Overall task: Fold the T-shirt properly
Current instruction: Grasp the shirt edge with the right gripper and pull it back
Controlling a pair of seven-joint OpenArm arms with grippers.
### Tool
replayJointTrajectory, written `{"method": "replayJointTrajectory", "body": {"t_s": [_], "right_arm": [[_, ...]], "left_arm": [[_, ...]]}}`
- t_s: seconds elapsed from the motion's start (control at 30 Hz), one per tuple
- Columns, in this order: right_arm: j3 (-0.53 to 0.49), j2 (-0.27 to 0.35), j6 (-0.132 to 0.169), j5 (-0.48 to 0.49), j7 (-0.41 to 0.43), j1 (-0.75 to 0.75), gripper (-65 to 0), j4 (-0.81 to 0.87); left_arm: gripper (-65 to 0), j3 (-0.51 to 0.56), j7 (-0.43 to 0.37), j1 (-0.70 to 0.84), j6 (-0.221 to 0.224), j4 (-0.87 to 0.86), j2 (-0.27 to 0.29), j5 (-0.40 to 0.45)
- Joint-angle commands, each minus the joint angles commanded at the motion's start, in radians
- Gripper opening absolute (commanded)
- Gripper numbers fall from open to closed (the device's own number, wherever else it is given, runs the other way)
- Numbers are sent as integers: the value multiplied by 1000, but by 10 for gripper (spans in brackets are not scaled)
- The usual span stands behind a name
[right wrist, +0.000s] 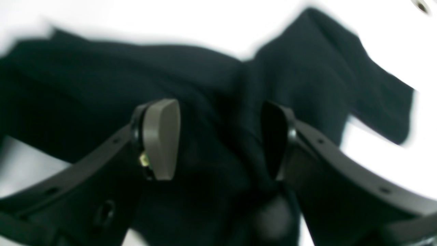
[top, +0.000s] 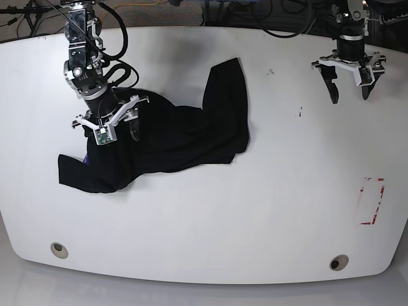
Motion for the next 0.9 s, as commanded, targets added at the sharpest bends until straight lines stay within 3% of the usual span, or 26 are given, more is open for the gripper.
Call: {"method": "replayJointTrajectory", "body": {"t_s": [0.17, 0.37, 0.57, 0.9], "right_arm": [[3, 0, 2, -83, 0, -15, -279, 0], [94, -15, 5, -84, 0, -43, -279, 15], [103, -43, 86, -92, 0, -43, -279, 11], [196, -104, 100, -95, 0, -44, -281, 0]], "left_arm": [[-192, 0, 0, 0, 0, -2, 0, 0], [-192, 0, 0, 0, 0, -5, 0, 0], [-192, 0, 0, -2, 0, -5, 0, 2], [-192, 2, 2, -17, 0, -5, -2, 2]]}}
